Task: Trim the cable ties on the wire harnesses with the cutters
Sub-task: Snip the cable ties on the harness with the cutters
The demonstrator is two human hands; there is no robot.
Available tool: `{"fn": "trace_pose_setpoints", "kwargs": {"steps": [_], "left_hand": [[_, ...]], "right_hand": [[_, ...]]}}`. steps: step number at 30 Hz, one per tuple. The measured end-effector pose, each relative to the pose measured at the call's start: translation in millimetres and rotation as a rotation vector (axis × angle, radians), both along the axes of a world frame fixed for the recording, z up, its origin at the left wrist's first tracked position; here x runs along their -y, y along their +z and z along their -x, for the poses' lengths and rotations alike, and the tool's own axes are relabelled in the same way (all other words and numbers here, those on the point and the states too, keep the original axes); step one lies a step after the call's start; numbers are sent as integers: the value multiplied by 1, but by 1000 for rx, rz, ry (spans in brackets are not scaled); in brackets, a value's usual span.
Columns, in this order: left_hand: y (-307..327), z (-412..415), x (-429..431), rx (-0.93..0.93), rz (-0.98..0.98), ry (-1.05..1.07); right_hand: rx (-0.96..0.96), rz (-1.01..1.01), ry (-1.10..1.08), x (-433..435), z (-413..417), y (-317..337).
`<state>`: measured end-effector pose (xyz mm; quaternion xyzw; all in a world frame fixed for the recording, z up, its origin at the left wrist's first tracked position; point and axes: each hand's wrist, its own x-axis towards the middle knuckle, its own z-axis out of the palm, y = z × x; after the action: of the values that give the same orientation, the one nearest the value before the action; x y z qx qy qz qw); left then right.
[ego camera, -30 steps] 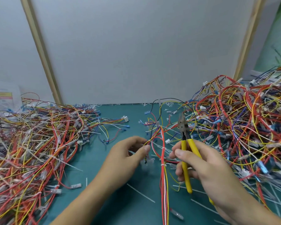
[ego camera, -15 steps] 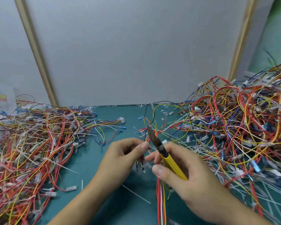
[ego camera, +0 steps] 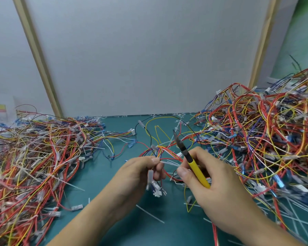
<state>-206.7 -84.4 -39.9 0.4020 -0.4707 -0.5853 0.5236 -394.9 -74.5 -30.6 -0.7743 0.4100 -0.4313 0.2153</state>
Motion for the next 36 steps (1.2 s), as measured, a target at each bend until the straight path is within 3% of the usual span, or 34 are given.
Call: {"fn": "trace_pose_setpoints", "kwargs": {"steps": [6, 10, 14, 23, 29, 36], "left_hand": [[-3, -2, 2, -91, -60, -39], [-11, -2, 10, 86, 19, -22], [-13, -2, 10, 291, 145, -19], [-11, 1, -1, 408, 285, -2], [-14, 2, 1, 331, 167, 74], [-20, 0, 7, 386, 113, 116]], "right_hand": [[128, -135, 126, -3, -2, 1], [227, -203, 126, -2, -1, 0], [191, -208, 104, 4, 1, -3], [232, -322, 138, 12, -1, -8], [185, -354, 115, 19, -4, -13], [114, -317, 43, 25, -7, -21]]}}
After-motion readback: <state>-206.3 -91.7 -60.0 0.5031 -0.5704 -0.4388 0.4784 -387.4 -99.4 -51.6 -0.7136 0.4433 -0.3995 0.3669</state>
